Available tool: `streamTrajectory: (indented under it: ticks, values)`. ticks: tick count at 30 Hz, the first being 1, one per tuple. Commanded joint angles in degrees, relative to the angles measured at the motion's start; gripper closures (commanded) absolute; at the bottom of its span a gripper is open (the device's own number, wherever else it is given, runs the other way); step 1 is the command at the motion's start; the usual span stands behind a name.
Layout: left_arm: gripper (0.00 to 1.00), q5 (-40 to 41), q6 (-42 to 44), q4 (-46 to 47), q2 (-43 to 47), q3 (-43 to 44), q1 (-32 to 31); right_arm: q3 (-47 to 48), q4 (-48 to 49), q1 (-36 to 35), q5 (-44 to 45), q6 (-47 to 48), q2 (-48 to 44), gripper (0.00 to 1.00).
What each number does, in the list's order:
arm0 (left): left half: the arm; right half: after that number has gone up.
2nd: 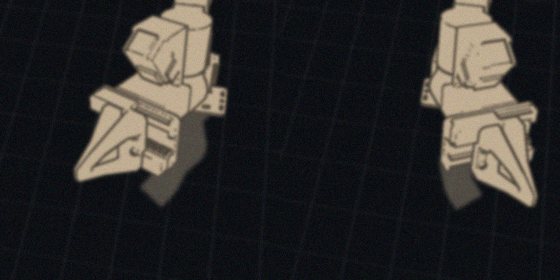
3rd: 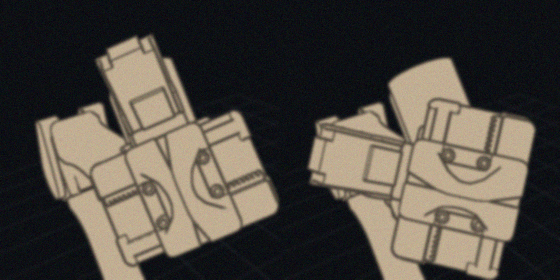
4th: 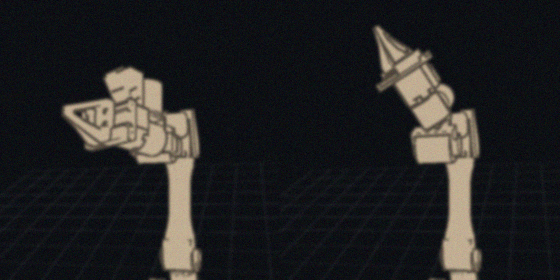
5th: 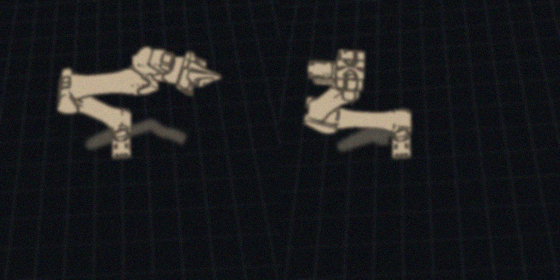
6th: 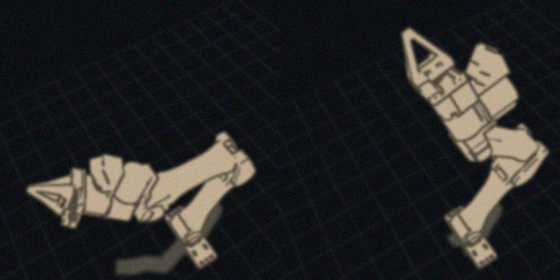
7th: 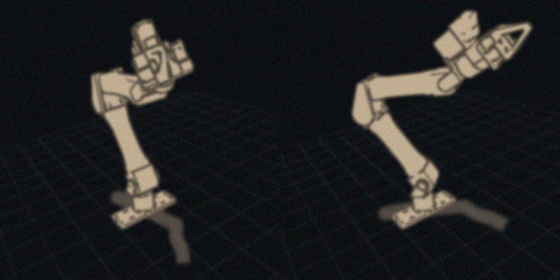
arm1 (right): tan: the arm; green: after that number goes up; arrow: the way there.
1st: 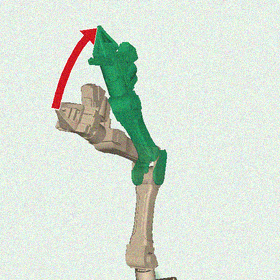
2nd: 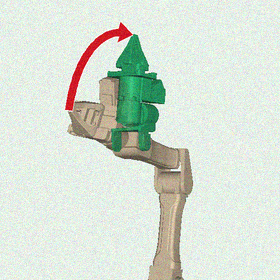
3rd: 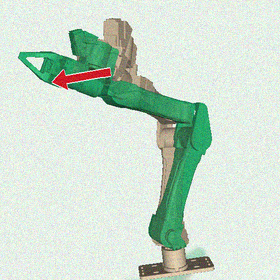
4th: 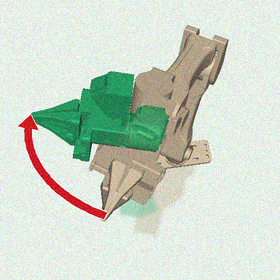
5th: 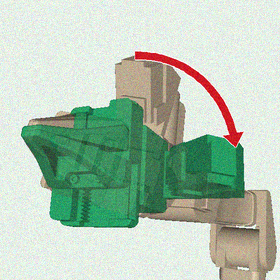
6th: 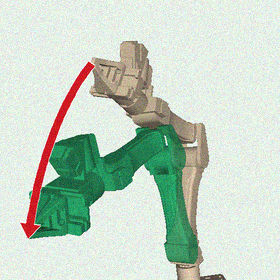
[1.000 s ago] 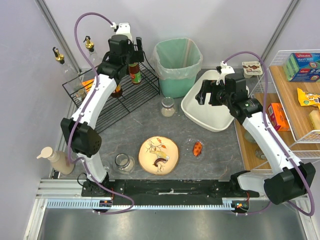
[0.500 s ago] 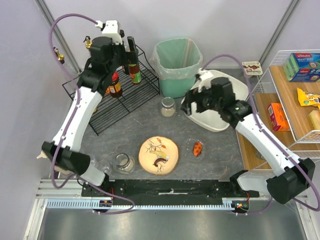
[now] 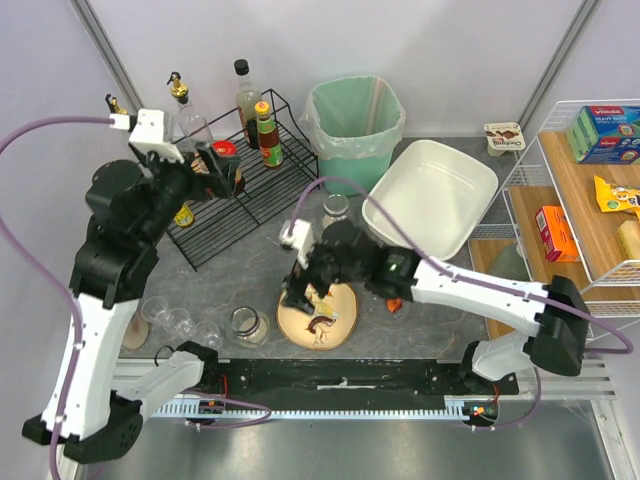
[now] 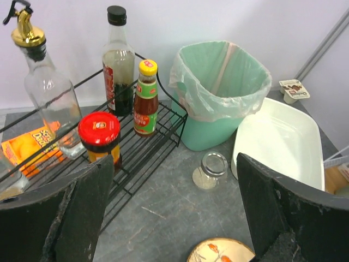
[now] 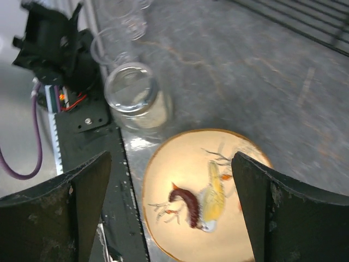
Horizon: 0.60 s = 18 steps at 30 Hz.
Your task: Clear the kitchen counter
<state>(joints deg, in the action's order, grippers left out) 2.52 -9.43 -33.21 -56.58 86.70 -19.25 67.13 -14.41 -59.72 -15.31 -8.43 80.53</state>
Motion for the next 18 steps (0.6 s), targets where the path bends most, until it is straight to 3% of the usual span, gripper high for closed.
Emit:
streamTrajectory:
  ticks: [1,5,9,18]
  values:
    - [0.02,-2.08,-2.44,-5.98,2.52,-1.53,0.08,-2.88,10.79,-7.41,6.25,4.02,3.04,0.02]
    - [0.02,-0.24,0.11,-11.25,4.45,-1.61,0.08,-3.41,17.30,-11.81,4.95,6.22,7.00,0.02]
    - [0.02,-5.06,1.08,-11.18,8.23,-5.04,0.17,-4.64,23.81,-14.01,3.97,7.89,11.83,0.02]
    - [0.03,-7.71,-0.41,-9.68,13.51,-8.82,0.08,-0.87,27.25,-14.54,3.62,10.79,22.38,0.02]
